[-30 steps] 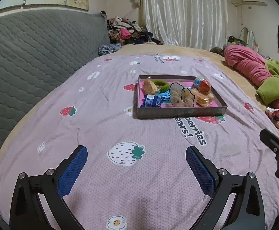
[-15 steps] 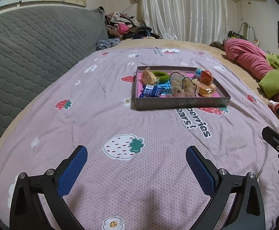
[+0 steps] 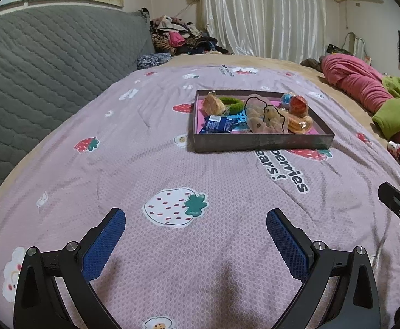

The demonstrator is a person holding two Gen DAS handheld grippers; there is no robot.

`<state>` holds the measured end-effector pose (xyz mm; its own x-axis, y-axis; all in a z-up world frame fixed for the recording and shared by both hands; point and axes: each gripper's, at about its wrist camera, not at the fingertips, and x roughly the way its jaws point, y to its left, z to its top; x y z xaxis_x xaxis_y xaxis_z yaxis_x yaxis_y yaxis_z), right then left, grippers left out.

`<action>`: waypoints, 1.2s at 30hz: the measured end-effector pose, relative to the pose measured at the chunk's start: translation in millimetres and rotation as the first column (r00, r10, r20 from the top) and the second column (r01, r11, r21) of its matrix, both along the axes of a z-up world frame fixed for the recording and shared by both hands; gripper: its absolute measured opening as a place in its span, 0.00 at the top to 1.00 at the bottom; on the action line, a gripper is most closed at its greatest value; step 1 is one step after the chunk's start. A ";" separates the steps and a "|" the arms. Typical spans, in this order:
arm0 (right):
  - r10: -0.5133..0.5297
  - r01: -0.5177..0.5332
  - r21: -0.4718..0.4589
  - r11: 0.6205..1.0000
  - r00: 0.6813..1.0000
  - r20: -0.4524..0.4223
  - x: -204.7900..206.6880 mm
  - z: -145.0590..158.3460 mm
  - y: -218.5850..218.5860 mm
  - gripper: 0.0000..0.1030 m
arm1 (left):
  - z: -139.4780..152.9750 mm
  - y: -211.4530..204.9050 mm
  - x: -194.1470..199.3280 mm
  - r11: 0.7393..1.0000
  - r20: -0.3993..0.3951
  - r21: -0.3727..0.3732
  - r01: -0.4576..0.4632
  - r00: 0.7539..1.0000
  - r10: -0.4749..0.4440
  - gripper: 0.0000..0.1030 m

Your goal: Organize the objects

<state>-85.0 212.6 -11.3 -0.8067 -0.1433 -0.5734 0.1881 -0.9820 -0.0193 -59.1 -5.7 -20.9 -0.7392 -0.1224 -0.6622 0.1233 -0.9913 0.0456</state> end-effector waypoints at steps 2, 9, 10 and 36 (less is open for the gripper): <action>0.002 -0.002 0.000 1.000 1.000 0.007 -1.1 -3.2 0.3 0.01 | -3.1 0.3 -1.4 1.000 -0.006 0.000 0.008 1.000 -0.008 0.00; 0.011 -0.011 0.008 1.000 1.000 0.018 -4.9 -14.7 -2.5 0.01 | -15.0 1.3 -8.2 1.000 -0.001 -0.004 0.013 1.000 -0.013 0.00; 0.012 -0.012 0.013 1.000 1.000 0.020 -5.5 -16.6 -3.6 0.01 | -16.2 1.4 -9.2 1.000 0.001 -0.005 0.012 1.000 -0.012 0.00; 0.003 -0.004 0.030 1.000 0.999 0.046 -12.1 -33.1 -3.9 0.01 | -32.8 0.5 -25.0 1.000 0.000 0.020 0.022 1.000 -0.022 0.00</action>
